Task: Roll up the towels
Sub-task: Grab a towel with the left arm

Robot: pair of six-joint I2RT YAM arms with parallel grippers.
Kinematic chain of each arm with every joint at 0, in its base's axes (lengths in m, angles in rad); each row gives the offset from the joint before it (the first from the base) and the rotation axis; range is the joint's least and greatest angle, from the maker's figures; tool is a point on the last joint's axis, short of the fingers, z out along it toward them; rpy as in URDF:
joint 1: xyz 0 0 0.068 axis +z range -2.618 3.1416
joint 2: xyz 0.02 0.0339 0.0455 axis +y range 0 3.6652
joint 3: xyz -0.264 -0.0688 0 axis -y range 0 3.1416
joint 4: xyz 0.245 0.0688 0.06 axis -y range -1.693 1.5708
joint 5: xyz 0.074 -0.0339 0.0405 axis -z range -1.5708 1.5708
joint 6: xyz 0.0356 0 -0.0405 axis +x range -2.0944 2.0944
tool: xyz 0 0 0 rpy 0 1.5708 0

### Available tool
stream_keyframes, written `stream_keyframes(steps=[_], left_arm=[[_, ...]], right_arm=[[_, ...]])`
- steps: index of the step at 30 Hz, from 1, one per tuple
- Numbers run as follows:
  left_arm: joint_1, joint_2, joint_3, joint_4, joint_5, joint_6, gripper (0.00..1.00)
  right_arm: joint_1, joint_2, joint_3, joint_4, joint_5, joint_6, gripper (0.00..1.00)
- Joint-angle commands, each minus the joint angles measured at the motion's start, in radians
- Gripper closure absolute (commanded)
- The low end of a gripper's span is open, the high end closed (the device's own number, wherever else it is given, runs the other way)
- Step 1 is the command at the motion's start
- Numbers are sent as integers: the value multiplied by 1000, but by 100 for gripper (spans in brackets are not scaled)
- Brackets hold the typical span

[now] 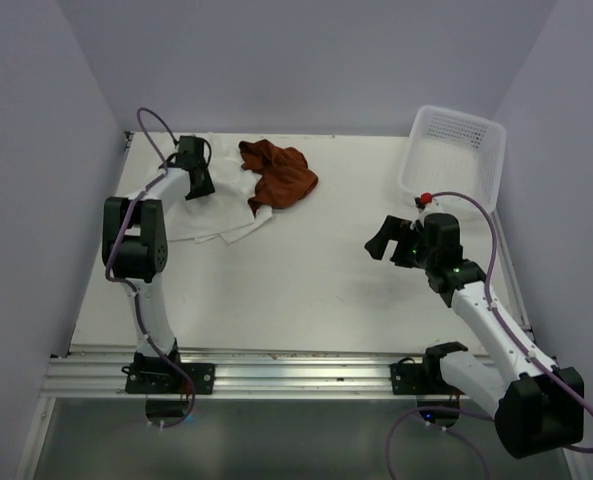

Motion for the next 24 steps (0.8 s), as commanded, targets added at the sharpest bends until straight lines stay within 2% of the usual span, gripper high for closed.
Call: stream_keyframes(steps=[1, 2, 4, 7, 10, 11, 14, 17, 22, 24], left_arm=[[45, 21, 6, -2, -16, 16, 65], [54, 23, 0, 0, -11, 16, 84], [79, 12, -11, -16, -5, 3, 100], [109, -73, -51, -8, -5, -8, 100], [109, -236, -92, 12, -43, -8, 100], [109, -377, -113, 17, -69, -14, 100], [109, -527, -192, 62, -72, -22, 100], [109, -731, -272, 125, 7, -14, 100], [108, -896, -360, 141, 119, -25, 100], [109, -955, -374, 118, 124, -26, 100]], right_arm=[[7, 9, -7, 45, -28, -6, 1], [5, 12, -7, 47, -30, -6, 1], [7, 27, -10, 59, -45, -6, 1], [8, 55, -3, 77, -105, -24, 1], [60, 102, 25, 73, -88, -50, 2], [106, 142, 52, 71, -62, -56, 2], [212, 203, 86, 128, 2, -29, 2], [289, 341, 180, 166, 16, 8, 5], [362, 634, 430, 177, 39, 16, 11], [373, 726, 559, 151, 33, 23, 19]])
